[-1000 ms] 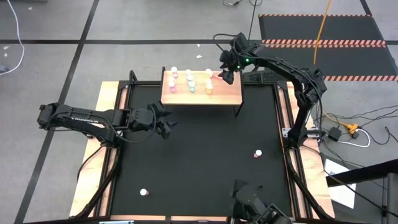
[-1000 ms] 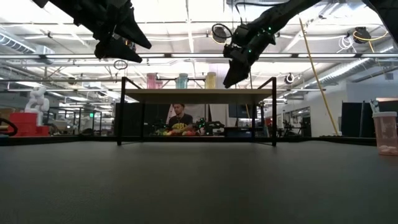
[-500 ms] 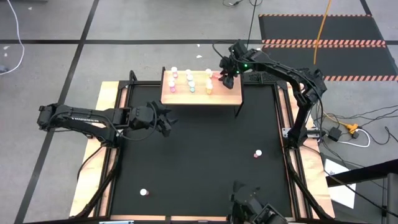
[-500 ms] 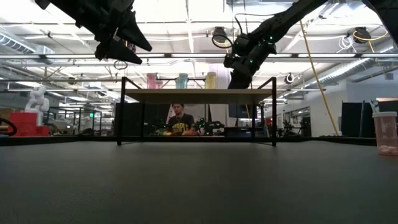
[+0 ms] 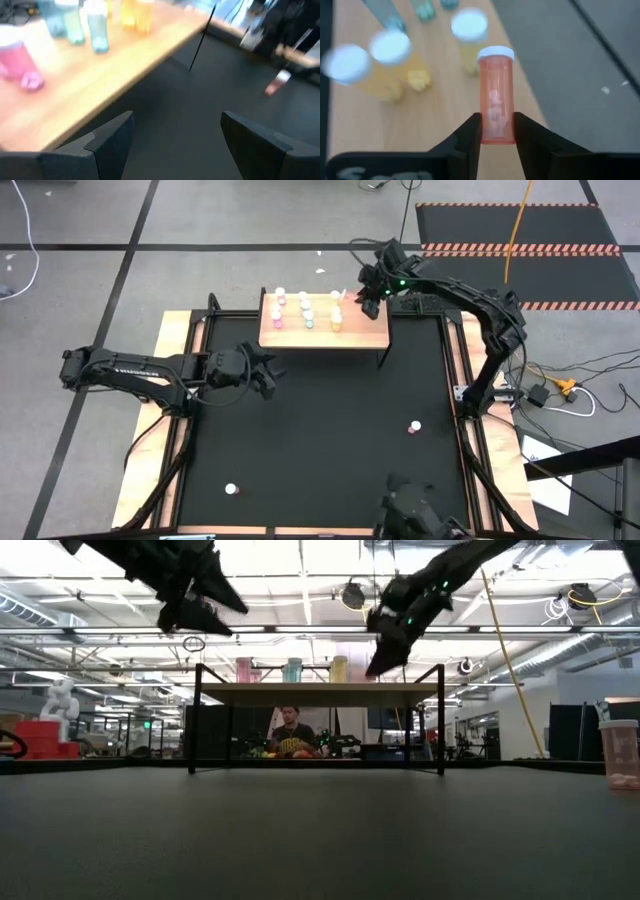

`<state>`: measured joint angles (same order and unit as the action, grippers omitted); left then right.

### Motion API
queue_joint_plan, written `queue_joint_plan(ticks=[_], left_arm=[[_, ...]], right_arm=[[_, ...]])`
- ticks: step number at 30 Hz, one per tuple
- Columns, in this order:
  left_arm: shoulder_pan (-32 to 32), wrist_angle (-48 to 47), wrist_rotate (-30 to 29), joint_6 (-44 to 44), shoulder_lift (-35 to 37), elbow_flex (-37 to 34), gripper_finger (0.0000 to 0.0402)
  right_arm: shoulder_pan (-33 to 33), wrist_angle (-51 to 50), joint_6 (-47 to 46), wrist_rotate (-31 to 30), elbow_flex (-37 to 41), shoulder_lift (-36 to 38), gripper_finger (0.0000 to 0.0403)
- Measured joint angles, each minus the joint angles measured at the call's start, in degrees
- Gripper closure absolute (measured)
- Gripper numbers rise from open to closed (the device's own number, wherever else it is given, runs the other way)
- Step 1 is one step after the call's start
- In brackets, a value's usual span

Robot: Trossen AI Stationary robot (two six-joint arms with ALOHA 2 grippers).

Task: Pick and place medicine bottles onto shelf by color
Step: Put the top left pink pill bottle on the shelf

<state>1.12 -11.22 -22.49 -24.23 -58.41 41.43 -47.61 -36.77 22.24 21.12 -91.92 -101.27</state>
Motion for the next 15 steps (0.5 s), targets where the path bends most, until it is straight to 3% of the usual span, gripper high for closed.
queue_joint_plan(ticks=[5,10,15], left_arm=[[1.33,12.04,-0.48,0.83,-0.26,0.02,0.0103],[2.84,29.79,1.29,7.20,-4.95,0.04,0.0103],[3.46,48.98,2.39,10.50,-12.18,0.34,0.0103]], right_arm=[[-0.83,-0.31,-1.28,1.37,0.00,7.25,0.0296],[-0.23,2.30,-6.48,17.11,0.08,14.56,0.0313],[5.14,16.70,-16.64,24.52,6.21,21.57,0.0311]])
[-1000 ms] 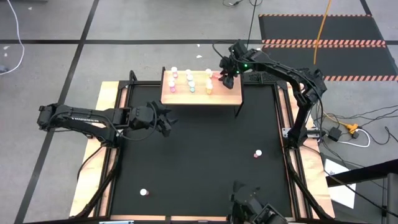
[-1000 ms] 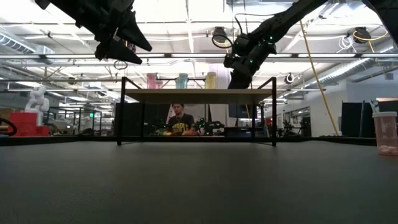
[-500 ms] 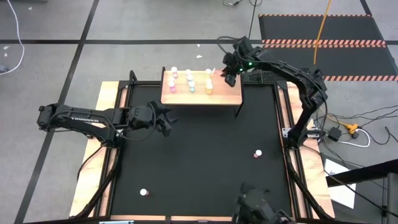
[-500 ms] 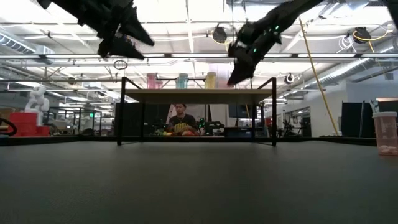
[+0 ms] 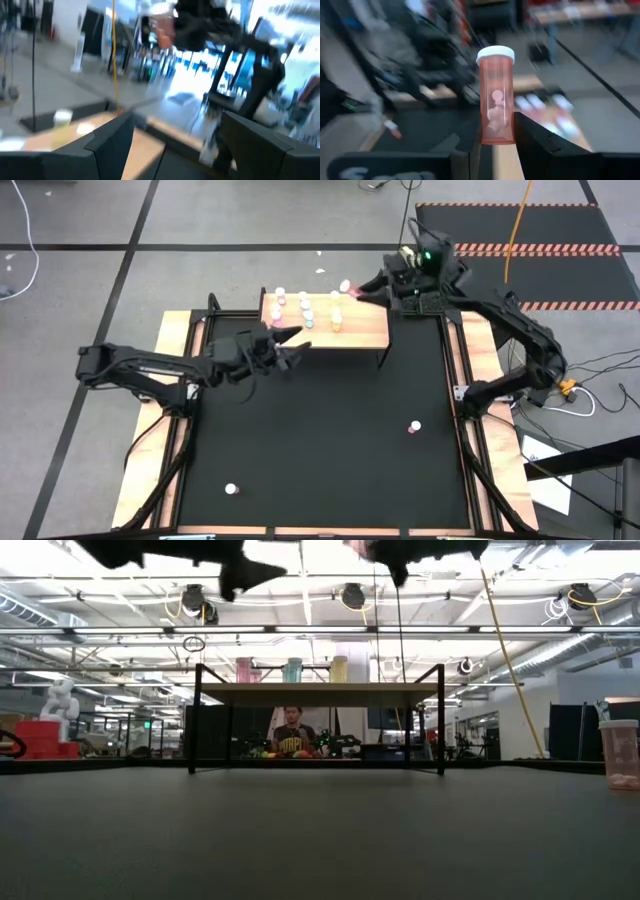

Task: Pick and place medicine bottles onto shelf by color
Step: Put the top left pink pill bottle on the shelf

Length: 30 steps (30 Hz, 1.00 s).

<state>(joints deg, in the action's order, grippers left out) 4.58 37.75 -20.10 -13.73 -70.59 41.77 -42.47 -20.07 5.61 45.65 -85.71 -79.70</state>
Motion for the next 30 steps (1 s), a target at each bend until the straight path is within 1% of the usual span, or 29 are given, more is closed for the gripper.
queue_joint_plan(ticks=[2,3,6,9,12,15,17,19,23,26,30], left_arm=[[0.00,5.55,0.06,2.87,-3.26,2.35,0.0103],[-0.04,6.71,0.29,4.87,-4.66,4.15,0.0103],[-0.38,6.26,1.88,11.21,-8.59,11.12,0.0103],[-0.94,5.15,2.09,16.32,-11.58,17.58,0.0103],[-1.25,1.63,3.30,19.31,-12.68,22.85,0.0103],[-1.09,-5.86,6.81,20.05,-12.83,26.80,0.0103],[-0.78,-10.45,10.22,20.16,-12.85,28.58,0.0103],[-0.34,-12.90,13.17,20.10,-12.83,29.39,0.0103],[0.50,-13.12,16.00,19.02,-12.85,29.39,0.0103],[1.64,-12.20,17.79,19.93,-12.83,29.39,0.0106],[3.14,-10.58,21.59,19.76,-12.85,29.39,0.0134]], right_arm=[[3.35,9.39,-5.44,1.13,4.50,2.68,0.0309],[5.15,14.46,-7.93,1.09,7.04,3.93,0.0309],[10.44,30.06,-14.01,0.61,14.46,6.46,0.0309],[14.27,41.46,-17.38,-3.63,20.64,7.71,0.0309],[16.84,48.06,-17.11,-7.46,24.73,8.03,0.0308],[18.59,51.14,-16.94,-9.89,26.58,8.02,0.0308],[19.55,52.02,-16.63,-11.78,27.08,8.02,0.0308],[20.36,52.32,-15.21,-13.63,27.14,8.00,0.0308],[21.66,55.00,-10.86,-15.52,27.15,8.07,0.0308],[22.34,54.55,-9.26,-17.33,27.14,8.00,0.0308],[22.95,54.55,-8.22,-17.40,27.14,7.95,0.0307]])
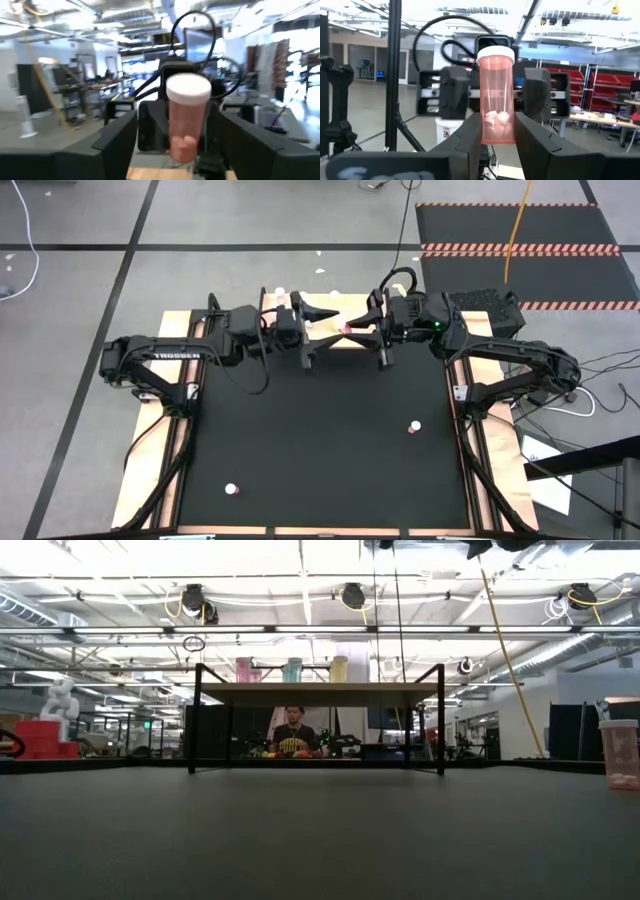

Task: Pick and place medicine bottles onto shelf by color
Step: Put the top left pink pill bottle on the shelf

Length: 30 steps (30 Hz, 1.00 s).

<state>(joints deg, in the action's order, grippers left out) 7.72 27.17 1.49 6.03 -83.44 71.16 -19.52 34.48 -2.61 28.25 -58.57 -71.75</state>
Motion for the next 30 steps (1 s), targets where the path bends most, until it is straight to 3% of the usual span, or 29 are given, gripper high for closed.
queue_joint_plan(ticks=[8,26,30], left_arm=[[1.56,-0.73,8.07,-1.86,0.02,0.00,0.0213],[2.29,-2.03,8.02,0.00,0.02,0.00,0.0295],[2.81,-3.16,7.16,0.66,0.02,0.00,0.0294]], right_arm=[[1.71,0.04,0.75,-3.02,0.00,-0.82,0.0307],[3.05,-0.54,-0.11,-6.15,-0.04,-1.63,0.0290],[3.09,-4.77,-3.57,-11.97,-0.09,-0.78,0.0276]])
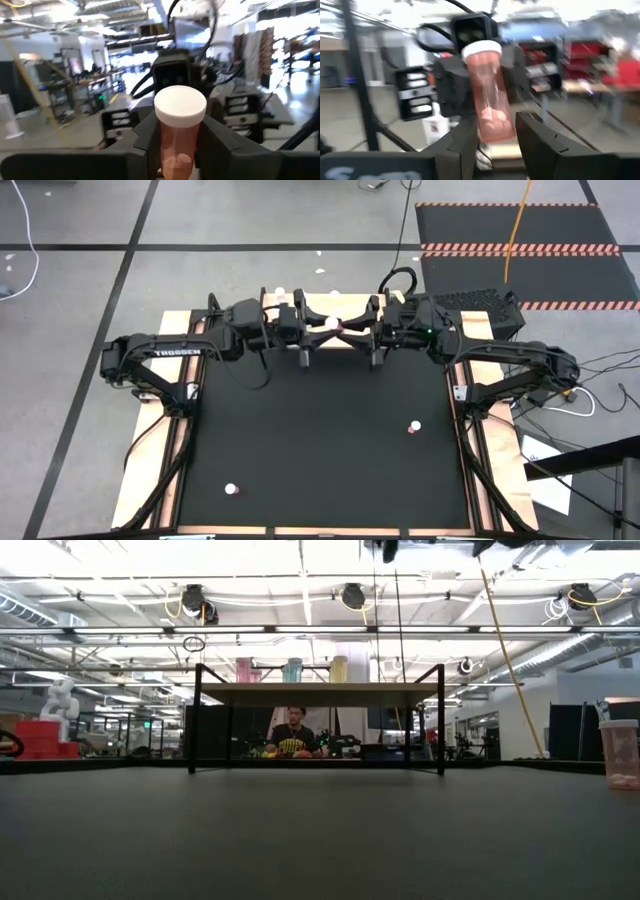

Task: Pick and place medicine bottles onto shelf by color
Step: Put the top left pink pill bottle on the shelf

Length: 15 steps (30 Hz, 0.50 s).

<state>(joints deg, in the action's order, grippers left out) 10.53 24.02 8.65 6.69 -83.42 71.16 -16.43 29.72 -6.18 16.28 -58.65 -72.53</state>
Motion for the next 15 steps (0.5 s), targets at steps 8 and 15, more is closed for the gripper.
queue_joint_plan(ticks=[8,15], left_arm=[[1.38,-8.37,-3.25,1.11,0.53,0.00,0.0287],[1.30,-16.23,-3.62,2.43,0.48,0.00,0.0287]], right_arm=[[-0.84,-10.51,2.67,-7.86,0.09,3.37,0.0226],[-0.89,-9.51,2.09,-10.77,0.00,6.48,0.0187]])
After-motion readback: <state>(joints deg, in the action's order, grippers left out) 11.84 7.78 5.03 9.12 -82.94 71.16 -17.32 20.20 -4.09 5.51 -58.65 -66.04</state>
